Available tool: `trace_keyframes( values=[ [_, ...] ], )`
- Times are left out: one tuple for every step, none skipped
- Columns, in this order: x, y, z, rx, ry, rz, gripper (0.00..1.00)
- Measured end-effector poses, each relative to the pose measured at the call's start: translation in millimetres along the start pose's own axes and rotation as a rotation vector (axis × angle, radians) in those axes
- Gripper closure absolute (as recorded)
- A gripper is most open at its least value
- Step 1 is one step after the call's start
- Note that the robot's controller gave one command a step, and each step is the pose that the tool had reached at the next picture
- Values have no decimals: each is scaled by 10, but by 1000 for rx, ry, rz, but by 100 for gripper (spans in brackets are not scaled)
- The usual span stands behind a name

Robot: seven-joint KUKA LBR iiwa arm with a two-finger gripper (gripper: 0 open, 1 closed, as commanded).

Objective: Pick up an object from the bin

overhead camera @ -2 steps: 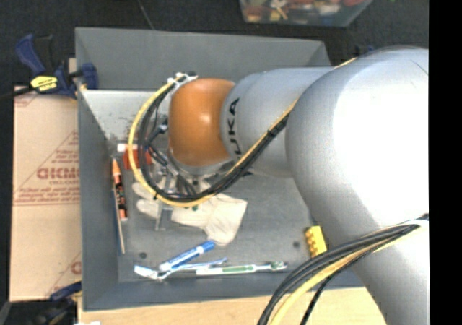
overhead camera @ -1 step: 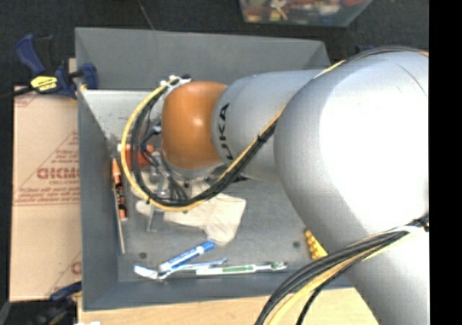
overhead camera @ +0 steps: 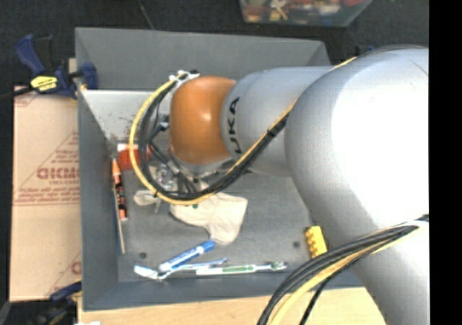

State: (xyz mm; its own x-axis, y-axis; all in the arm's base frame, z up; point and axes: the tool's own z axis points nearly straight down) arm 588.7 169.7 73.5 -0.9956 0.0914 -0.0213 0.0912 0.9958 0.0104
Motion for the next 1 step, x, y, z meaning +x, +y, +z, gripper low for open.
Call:
trace_keyframes(
  values=[
    [0,0,0,0,0,1,100]
  ],
)
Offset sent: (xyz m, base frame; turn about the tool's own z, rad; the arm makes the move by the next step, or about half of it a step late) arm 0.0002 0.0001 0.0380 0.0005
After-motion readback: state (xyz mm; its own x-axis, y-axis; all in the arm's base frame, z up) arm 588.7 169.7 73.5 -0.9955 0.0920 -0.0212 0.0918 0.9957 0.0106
